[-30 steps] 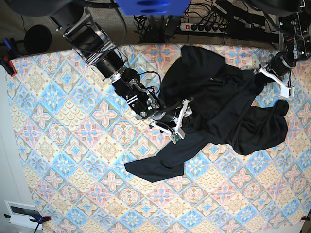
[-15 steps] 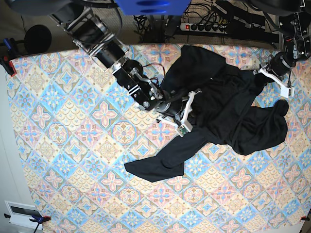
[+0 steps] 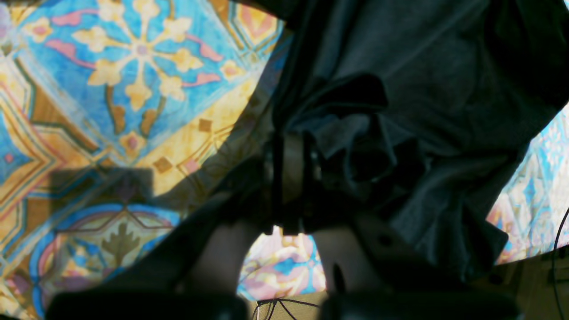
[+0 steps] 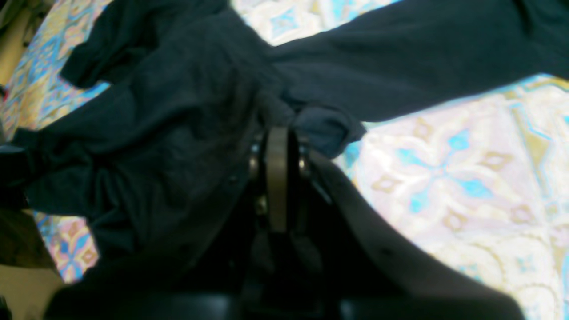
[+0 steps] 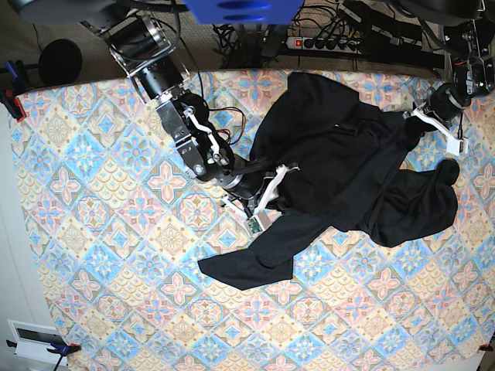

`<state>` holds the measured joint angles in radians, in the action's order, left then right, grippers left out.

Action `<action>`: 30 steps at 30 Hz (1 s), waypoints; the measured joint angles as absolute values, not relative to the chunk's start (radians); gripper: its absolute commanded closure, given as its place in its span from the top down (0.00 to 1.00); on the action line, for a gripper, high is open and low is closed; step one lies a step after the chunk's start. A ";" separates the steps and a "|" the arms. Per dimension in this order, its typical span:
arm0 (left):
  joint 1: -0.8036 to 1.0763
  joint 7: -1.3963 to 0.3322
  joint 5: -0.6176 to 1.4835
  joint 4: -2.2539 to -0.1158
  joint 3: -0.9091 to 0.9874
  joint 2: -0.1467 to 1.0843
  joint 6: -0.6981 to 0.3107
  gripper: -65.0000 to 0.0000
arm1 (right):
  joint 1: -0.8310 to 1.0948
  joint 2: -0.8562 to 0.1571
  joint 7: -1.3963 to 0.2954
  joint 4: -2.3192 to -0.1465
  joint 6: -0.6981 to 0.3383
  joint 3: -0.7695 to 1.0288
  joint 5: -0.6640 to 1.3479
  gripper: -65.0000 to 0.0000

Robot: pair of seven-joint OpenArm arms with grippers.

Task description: Layout the t-shirt on the table in an organized manner, then fold the t-shirt properly

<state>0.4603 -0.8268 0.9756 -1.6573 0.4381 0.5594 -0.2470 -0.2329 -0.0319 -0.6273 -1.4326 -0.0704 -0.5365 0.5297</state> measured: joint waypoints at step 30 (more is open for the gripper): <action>0.435 -0.831 0.971 -1.657 0.437 0.515 -0.244 0.00 | -0.239 -0.010 -0.703 -1.357 -0.068 -0.543 0.527 0.44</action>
